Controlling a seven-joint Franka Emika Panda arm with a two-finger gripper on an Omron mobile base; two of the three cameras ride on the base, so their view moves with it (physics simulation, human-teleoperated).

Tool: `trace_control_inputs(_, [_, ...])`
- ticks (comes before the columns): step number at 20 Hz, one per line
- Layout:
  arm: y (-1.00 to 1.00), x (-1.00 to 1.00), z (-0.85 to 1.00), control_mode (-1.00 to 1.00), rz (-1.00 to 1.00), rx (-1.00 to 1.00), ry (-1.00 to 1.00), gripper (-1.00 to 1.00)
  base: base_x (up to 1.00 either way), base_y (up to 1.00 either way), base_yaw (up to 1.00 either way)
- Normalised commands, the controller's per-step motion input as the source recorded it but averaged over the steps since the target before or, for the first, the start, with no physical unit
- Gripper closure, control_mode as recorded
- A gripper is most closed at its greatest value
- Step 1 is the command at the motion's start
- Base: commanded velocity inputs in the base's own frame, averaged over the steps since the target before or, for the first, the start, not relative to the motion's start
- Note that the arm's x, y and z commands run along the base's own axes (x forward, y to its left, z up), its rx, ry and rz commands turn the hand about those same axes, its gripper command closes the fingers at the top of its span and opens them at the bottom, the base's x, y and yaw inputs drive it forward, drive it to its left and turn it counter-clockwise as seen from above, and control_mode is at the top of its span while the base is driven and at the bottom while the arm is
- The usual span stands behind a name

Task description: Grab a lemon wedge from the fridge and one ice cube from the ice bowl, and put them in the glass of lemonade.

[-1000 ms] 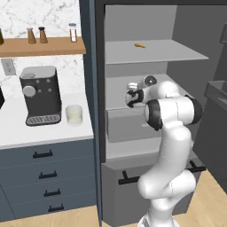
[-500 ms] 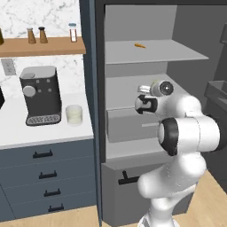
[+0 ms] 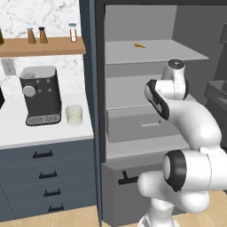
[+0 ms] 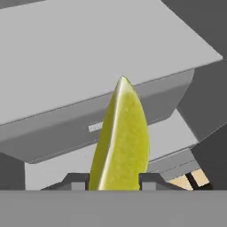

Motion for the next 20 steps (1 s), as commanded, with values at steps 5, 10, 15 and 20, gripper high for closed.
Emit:
trace_control_inputs(5, [0.01, -1.0, -0.43, -1.0, 0.0, 0.0, 0.26, 1.0, 0.0, 0.0, 0.0])
trace_control_inputs(10, [0.17, -0.6, -0.25, 1.0, 0.03, 0.0, 0.05, 1.0, -0.4, 0.26, 0.06])
trace_control_inputs(15, [0.0, 0.0, 0.0, 1.0, 0.0, 0.0, 0.0, 1.0, -0.94, 1.0, 0.24])
trace_control_inputs(20, [0.0, 0.0, 0.0, 1.0, 0.0, 0.0, 0.0, 1.0, -0.03, 1.0, 0.17])
